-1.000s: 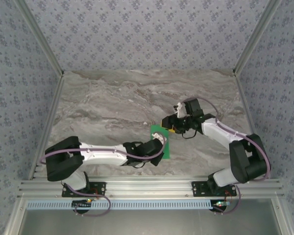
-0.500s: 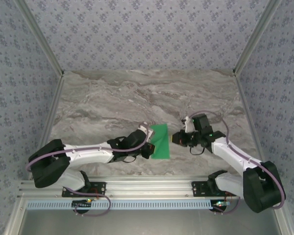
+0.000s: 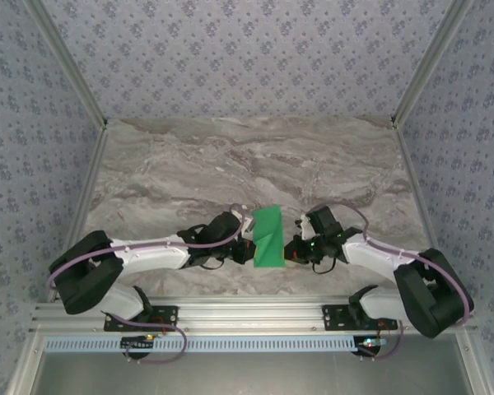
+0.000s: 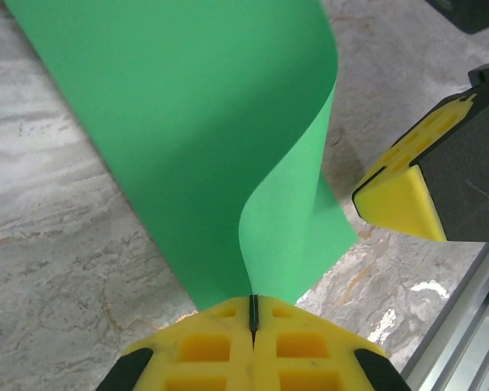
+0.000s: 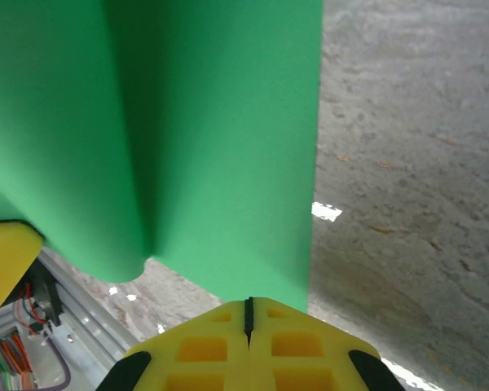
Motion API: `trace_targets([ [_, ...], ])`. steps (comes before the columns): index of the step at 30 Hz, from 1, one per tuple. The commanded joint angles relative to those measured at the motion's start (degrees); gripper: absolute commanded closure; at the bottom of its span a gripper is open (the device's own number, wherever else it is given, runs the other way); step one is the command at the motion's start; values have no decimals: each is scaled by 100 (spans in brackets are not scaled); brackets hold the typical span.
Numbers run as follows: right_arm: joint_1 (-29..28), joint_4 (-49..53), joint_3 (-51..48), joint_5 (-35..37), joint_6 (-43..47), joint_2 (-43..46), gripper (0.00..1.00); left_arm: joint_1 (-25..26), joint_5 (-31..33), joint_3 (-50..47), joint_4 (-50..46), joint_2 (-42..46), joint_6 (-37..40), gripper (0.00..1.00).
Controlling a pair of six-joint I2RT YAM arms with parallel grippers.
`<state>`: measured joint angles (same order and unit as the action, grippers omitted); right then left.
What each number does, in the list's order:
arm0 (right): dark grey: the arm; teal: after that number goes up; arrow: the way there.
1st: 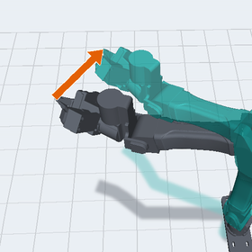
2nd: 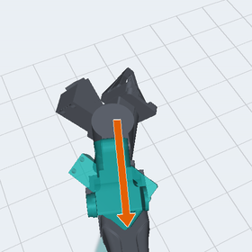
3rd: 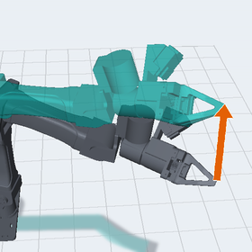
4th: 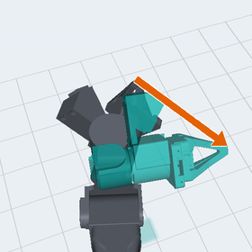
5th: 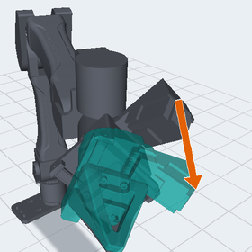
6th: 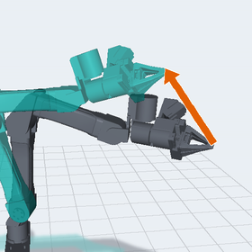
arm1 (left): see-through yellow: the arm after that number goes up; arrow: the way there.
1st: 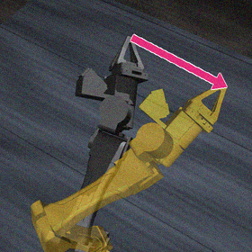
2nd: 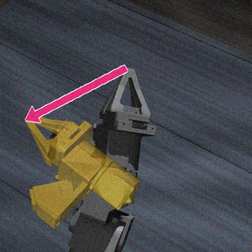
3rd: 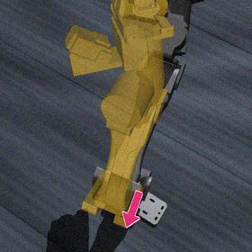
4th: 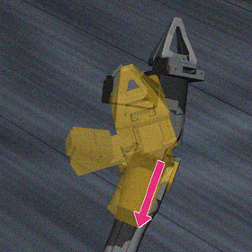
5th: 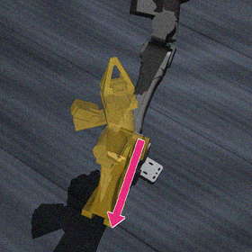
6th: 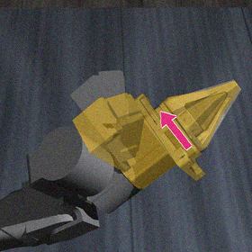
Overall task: Fold a paper plane with a square sheet of paper (fold left side to right side)
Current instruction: Fold the triangle a second time at the center of the table.
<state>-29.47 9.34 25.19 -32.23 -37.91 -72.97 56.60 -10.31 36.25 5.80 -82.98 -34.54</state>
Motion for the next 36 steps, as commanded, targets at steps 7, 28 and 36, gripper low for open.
trace_targets([
  [7,-155,428,425,317,135,-454,98,-254,-198,259,-88,-129,281,100],
  [28,-287,1159,671,845,529,-955,98,-535,-424,591,-244,-557,604,100],
  [36,-335,1184,715,876,556,-1016,98,-545,-552,800,-321,-851,745,100],
])
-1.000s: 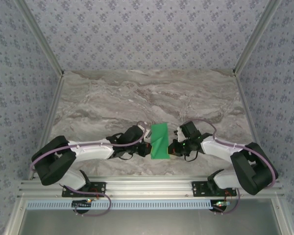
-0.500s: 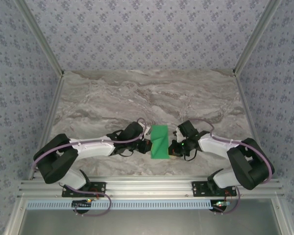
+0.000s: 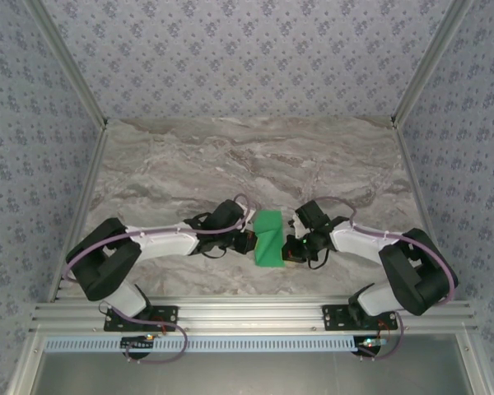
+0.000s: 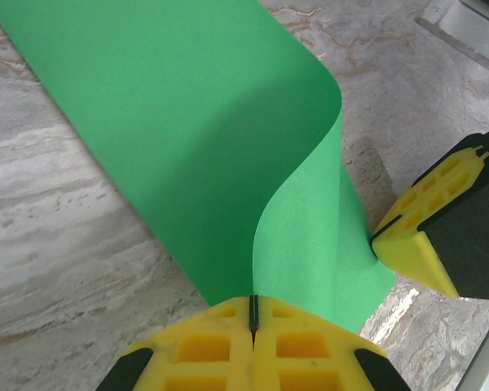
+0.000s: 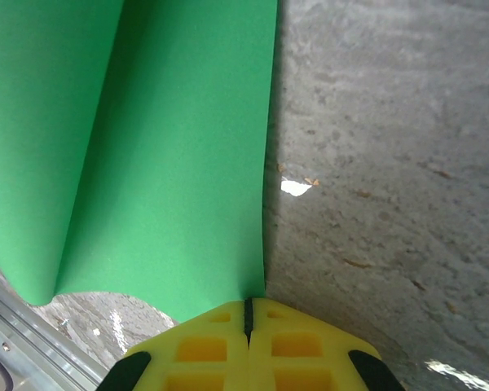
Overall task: Fold a paper plane with a square sheet of paper (fold left side to right side)
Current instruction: Fold the triangle a second time at the center of the table.
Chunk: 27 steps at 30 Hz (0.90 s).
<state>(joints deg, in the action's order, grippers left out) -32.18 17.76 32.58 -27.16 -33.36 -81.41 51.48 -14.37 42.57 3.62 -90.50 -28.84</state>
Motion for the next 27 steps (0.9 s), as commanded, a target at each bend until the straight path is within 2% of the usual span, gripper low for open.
trace_targets([
  [1,-62,348,-26,365,103,-174,98,-33,-173,175,-99,-121,185,100],
  [27,-80,500,29,440,164,-181,98,-68,-319,528,-502,-554,571,100],
])
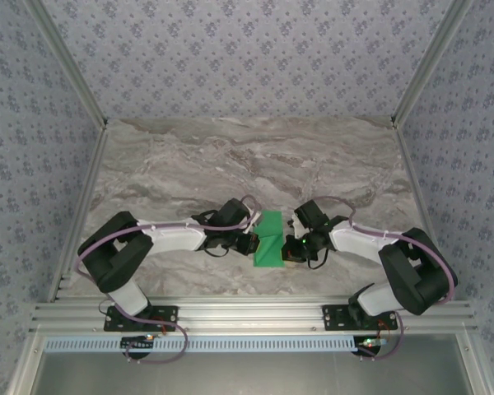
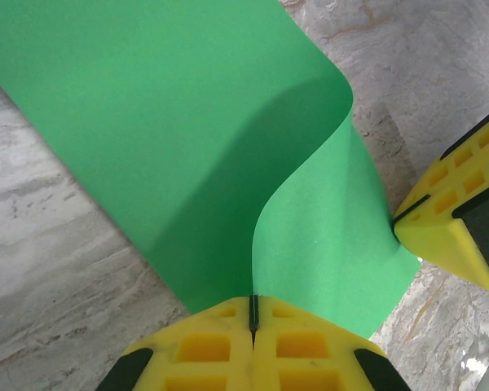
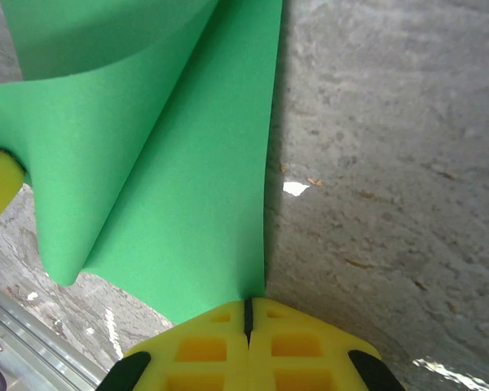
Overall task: Fold a paper plane with a square sheet of paper (fold left side to right side)
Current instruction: Fold the triangle a second time at the center of the table.
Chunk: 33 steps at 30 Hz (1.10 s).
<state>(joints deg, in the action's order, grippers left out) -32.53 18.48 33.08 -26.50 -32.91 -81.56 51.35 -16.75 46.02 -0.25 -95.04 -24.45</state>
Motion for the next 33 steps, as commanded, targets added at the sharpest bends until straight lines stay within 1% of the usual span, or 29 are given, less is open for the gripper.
trace_targets([
  [1,-43,433,-21,374,125,-167,98,-55,-78,180,-115,-106,133,100],
  [33,-51,422,-39,367,127,-185,97,-126,-12,232,-63,-372,147,100],
])
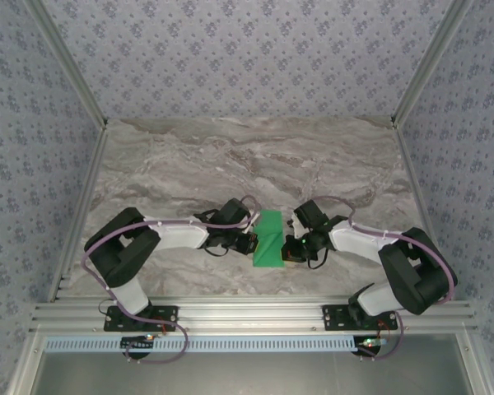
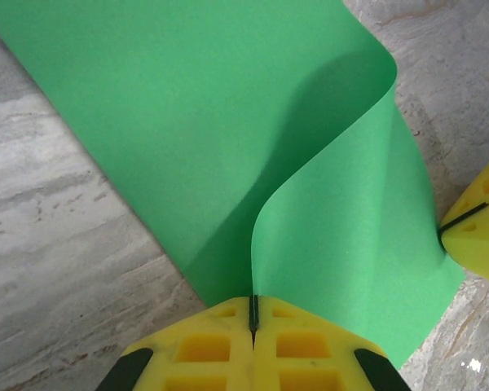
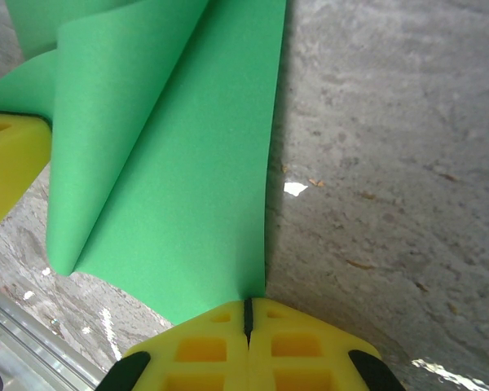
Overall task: Fold a paper plane with a square sheet of paper (fold left side to right side)
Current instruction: Fold the triangle a second time at the center of the table.
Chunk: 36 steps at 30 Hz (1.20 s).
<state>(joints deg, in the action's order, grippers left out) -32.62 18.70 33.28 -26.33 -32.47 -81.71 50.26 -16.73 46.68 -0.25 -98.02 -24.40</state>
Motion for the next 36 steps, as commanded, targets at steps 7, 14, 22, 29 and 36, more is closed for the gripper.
trace_targets([
  [7,91,-241,-173,-176,-17,289,97,-16,-51,166,-80,-156,146,100],
  [14,311,-931,-172,-765,-182,685,97,-16,-15,117,-89,-143,146,100],
  [22,256,-1774,-23,-969,-532,233,97,-16,12,109,-124,-139,155,100],
  [29,158,-2075,207,-1066,-541,-317,97,-11,106,131,-177,-113,164,100],
  [36,105,-2109,363,-1028,-473,-677,97,-14,109,148,-212,-112,184,100],
])
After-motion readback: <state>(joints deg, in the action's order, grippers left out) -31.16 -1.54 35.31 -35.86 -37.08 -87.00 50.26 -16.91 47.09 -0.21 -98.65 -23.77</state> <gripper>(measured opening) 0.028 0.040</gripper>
